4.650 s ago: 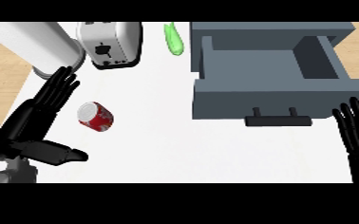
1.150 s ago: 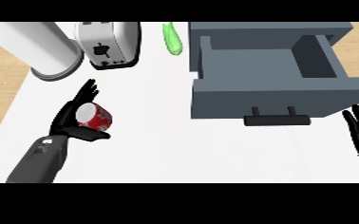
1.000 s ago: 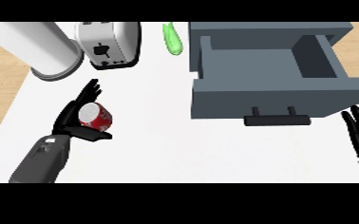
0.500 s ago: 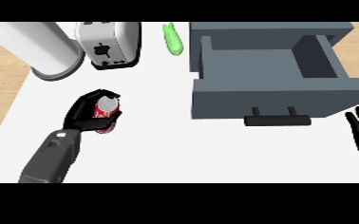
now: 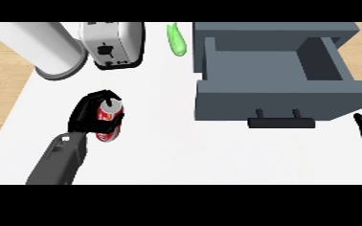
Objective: Pick up the can, place it into the drawer and close the drawer
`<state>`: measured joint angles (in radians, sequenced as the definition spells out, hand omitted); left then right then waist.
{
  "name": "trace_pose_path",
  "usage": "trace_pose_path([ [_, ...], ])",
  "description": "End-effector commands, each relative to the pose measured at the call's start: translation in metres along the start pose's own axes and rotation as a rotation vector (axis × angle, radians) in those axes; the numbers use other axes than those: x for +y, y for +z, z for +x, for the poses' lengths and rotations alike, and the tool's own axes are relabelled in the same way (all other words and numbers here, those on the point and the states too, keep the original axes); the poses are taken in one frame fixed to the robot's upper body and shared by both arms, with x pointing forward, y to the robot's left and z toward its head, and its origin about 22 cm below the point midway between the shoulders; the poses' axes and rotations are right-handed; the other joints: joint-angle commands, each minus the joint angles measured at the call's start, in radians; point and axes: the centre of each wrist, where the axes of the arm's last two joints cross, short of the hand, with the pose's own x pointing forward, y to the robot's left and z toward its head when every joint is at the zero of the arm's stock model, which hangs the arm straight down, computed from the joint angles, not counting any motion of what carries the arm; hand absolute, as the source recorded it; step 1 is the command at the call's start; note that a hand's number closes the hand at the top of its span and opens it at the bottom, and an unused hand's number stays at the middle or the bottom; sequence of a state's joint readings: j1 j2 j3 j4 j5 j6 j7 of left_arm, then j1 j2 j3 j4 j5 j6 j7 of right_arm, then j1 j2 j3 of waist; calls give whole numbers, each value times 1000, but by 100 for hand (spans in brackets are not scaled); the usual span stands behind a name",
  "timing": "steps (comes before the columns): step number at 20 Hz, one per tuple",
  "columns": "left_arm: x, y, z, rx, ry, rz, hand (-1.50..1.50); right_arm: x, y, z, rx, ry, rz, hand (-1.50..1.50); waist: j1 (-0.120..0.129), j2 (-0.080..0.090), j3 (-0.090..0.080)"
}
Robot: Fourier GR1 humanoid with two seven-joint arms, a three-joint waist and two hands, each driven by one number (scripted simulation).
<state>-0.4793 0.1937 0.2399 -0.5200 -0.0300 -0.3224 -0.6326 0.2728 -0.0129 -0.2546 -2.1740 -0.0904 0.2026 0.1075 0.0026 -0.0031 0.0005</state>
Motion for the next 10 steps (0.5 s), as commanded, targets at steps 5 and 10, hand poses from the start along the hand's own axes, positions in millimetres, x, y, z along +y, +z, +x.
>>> trace_pose_path([
  [5,-10,-1,18,-61,3,290,150,-15,7,21,20,2,-2,-150,7,-4,1],
  [10,-57,-16,56,-91,-13,235,150,-9,8,1,-10,3,-9,-150,2,-1,0],
])
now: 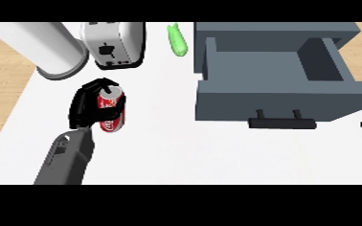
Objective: Pick up the can, place it into the drawer and close the drawer
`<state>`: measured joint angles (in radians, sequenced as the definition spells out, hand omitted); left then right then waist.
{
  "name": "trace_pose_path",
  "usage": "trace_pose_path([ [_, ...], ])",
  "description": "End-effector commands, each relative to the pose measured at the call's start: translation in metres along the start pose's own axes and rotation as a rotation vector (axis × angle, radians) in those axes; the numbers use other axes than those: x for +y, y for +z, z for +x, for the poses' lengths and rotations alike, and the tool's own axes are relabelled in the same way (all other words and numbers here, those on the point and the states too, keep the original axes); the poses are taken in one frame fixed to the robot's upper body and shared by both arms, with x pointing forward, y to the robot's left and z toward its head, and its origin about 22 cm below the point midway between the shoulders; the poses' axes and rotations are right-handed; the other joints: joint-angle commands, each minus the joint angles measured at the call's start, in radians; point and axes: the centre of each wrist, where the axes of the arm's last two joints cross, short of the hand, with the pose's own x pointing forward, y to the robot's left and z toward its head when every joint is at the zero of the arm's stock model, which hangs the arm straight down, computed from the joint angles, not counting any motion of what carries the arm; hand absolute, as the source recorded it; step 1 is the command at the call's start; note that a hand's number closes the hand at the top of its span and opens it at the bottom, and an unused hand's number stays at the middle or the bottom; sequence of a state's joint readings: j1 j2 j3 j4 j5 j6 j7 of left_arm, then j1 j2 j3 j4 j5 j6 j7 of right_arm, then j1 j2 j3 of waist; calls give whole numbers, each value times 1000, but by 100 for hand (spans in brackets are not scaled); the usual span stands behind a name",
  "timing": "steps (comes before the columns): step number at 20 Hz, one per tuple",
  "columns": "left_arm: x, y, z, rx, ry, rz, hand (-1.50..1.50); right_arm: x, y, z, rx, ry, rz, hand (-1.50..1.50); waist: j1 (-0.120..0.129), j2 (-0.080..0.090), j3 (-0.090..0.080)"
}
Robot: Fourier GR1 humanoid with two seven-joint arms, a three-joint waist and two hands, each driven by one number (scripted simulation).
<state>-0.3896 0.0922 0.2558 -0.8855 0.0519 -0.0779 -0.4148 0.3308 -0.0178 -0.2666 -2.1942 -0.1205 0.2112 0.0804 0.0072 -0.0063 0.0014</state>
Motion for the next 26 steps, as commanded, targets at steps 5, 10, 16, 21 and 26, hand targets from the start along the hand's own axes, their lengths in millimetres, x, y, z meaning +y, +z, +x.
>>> trace_pose_path([
  [5,-66,-19,81,-80,-30,-59,150,-5,-10,6,-14,-19,4,-150,-3,2,-1],
  [10,-103,-9,115,-82,-34,-117,150,-8,2,-1,-11,3,11,-150,-11,3,-1],
  [16,-150,-26,160,-91,-45,-174,150,6,-5,5,-16,2,5,-150,-15,5,-1],
  [21,-193,-39,215,-140,-87,-187,150,-2,-12,-5,-20,9,7,-150,-18,5,-1],
  [26,-217,-58,206,-161,-102,-187,150,1,-3,4,-13,-7,-3,-150,-25,7,-1],
])
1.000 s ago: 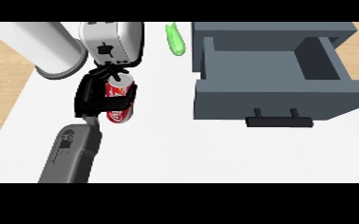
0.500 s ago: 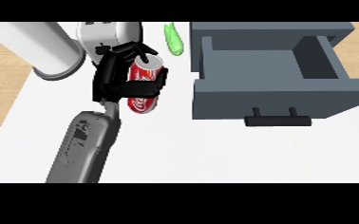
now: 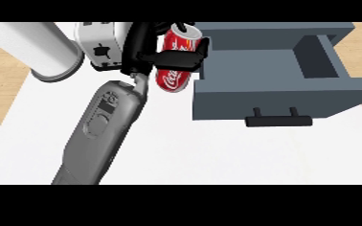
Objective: Pick up the can, place it into the drawer and close the drawer
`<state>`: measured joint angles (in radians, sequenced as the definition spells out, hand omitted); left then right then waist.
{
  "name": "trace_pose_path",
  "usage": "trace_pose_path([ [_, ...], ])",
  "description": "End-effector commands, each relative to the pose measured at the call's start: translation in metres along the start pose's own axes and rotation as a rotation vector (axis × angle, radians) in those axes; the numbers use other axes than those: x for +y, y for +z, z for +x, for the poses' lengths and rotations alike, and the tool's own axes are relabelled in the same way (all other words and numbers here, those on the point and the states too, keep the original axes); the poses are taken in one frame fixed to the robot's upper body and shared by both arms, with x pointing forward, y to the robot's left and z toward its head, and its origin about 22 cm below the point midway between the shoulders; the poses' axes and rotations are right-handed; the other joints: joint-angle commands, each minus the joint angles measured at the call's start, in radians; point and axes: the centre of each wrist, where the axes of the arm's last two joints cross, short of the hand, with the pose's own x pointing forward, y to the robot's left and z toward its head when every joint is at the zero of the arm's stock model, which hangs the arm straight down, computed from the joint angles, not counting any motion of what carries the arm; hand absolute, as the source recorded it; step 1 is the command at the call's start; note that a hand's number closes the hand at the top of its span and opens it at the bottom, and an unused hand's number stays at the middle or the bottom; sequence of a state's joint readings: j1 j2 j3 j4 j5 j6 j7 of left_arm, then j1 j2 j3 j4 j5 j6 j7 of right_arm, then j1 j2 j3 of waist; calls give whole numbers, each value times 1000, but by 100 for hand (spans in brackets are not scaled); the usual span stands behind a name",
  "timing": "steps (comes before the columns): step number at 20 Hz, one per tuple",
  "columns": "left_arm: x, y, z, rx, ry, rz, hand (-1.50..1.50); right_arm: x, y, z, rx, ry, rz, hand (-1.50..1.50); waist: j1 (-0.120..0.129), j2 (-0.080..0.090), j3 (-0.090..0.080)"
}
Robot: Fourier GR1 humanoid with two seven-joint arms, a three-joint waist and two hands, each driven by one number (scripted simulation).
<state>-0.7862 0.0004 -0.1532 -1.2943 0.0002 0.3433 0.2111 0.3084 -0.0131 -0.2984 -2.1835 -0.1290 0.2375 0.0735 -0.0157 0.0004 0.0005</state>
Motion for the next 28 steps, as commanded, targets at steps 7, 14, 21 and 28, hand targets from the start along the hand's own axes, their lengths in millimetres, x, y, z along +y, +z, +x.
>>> trace_pose_path([
  [7,-55,-40,59,-3,-39,-14,150,2,2,4,3,0,-4,-150,-9,1,0],
  [14,-71,-72,70,21,-57,7,150,13,-2,16,-12,7,28,-150,-23,6,0],
  [21,-93,-78,69,23,-122,-7,150,5,-15,6,-15,5,26,-150,-41,10,1],
  [28,-101,-84,73,35,-150,-9,150,3,-18,5,-6,7,27,-150,-52,11,2],
])
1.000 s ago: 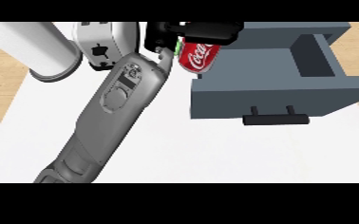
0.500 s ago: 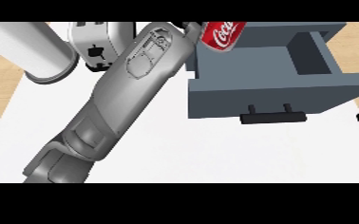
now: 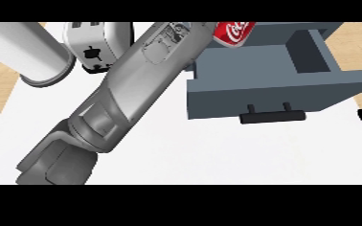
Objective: Pick up the can, place it into the drawer and close the drawer
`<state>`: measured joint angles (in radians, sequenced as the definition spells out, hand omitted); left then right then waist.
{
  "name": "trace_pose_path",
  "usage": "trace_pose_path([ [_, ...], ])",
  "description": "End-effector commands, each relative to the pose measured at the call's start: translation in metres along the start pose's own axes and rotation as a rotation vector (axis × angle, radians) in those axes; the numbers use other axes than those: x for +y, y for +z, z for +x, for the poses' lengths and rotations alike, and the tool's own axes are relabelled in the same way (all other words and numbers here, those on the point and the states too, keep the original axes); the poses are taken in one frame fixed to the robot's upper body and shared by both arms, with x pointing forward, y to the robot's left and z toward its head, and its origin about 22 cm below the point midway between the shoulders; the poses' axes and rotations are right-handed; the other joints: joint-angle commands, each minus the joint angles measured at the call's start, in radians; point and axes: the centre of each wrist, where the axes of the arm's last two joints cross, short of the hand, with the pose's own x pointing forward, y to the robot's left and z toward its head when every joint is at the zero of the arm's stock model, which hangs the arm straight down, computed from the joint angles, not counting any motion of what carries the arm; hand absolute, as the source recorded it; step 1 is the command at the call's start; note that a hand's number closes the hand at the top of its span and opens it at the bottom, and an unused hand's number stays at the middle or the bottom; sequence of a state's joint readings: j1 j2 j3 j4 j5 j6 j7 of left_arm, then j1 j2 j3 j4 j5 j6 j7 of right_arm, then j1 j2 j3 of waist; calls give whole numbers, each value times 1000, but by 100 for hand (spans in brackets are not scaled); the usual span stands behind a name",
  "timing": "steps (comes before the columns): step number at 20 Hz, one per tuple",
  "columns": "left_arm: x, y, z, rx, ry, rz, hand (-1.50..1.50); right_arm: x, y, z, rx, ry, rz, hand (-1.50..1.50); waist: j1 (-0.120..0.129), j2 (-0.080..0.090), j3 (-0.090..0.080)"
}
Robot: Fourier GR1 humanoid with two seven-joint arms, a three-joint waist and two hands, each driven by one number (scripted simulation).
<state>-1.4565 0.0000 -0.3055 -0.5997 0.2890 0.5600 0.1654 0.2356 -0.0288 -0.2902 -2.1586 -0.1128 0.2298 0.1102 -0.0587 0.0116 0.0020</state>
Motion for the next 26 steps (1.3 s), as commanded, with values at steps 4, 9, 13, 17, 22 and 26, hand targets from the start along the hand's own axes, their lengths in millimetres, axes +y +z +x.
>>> trace_pose_path([
  [4,-2,-4,-17,47,-29,7,150,-7,-14,0,3,-5,24,-150,-18,5,1],
  [9,-5,-3,-26,23,-76,14,150,1,-24,9,-17,-10,20,-150,-24,7,0],
  [13,-1,-6,-36,22,-91,62,150,13,-8,1,-8,-31,-1,-150,-38,10,1],
  [17,-2,-5,-45,15,-147,60,150,2,-22,9,-36,12,20,-150,-45,13,1],
  [22,-4,-1,-52,-8,-184,57,150,13,-27,6,-39,-3,34,-150,-56,16,1],
  [26,0,0,-66,17,-200,106,-150,7,-29,13,-41,9,43,-150,-66,17,1],
])
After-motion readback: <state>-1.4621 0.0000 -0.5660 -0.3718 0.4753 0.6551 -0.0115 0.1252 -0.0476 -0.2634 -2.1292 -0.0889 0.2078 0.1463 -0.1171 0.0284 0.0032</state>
